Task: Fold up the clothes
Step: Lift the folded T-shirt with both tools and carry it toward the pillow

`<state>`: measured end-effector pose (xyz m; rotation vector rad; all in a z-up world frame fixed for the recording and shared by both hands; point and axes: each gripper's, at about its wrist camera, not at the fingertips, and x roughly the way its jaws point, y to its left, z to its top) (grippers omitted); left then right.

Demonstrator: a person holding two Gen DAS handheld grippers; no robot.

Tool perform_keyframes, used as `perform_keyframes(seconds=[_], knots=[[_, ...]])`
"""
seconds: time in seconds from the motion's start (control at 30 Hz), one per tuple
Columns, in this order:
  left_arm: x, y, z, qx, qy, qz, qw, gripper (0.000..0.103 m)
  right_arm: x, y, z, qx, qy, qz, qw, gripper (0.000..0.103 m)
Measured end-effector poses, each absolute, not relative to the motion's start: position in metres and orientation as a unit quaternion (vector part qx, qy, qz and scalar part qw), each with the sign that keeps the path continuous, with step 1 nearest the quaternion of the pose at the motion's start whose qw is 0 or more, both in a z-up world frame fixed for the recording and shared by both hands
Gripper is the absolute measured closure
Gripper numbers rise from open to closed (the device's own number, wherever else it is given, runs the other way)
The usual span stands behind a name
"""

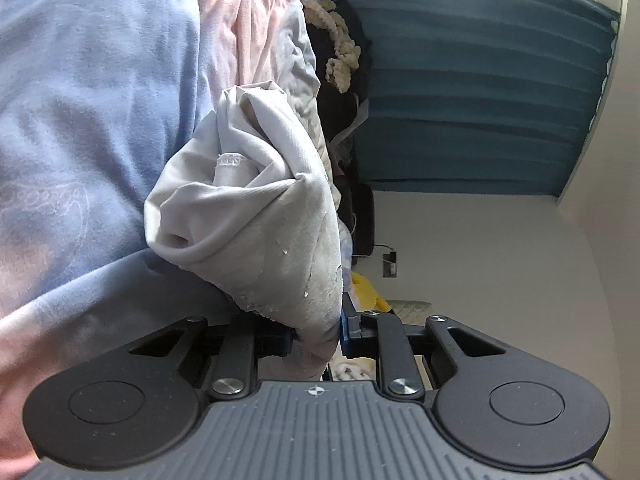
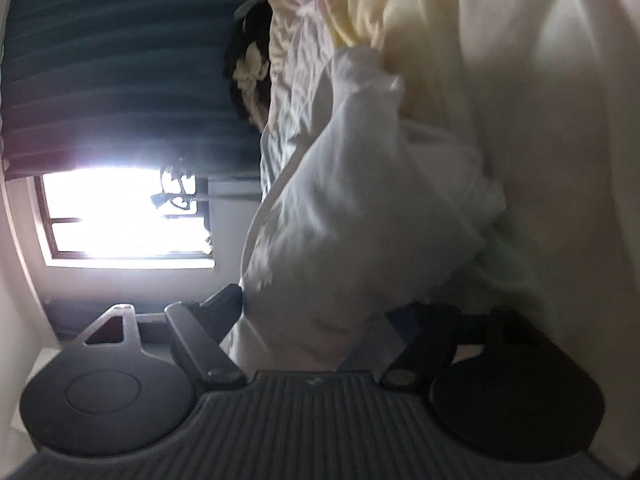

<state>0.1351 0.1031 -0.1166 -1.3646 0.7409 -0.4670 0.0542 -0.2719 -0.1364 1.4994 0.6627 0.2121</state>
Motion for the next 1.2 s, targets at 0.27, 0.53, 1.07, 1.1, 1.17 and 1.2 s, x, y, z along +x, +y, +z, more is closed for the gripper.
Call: perform_keyframes(seconds=[0.27,0.53,1.07,1.1,1.17,1.2], knots=[[0.124,0.104,-0.107,-0.583,0.341,-0.209,0.707,0.079,0.051,-0.273,-0.130,0.633,0.291,0.076,0.714,0.053],[0.125,0.096,-0.054,-0.546,0.337,-0.245,0.727,0.079,0.037,-0.286,-0.075,0.635,0.240,0.115,0.725,0.071],[0.217,-0.075,0.055,-0.466,0.373,-0.325,0.734,0.079,0.079,-0.435,0.076,0.531,0.172,0.069,0.827,0.072],[0.227,-0.092,0.057,-0.457,0.374,-0.328,0.737,0.079,0.086,-0.448,0.081,0.526,0.168,0.062,0.832,0.072],[0.248,-0.124,0.058,-0.445,0.377,-0.334,0.741,0.079,0.108,-0.474,0.082,0.519,0.164,0.045,0.838,0.072],[0.259,-0.139,0.057,-0.441,0.378,-0.336,0.742,0.079,0.118,-0.487,0.082,0.515,0.162,0.037,0.841,0.072]])
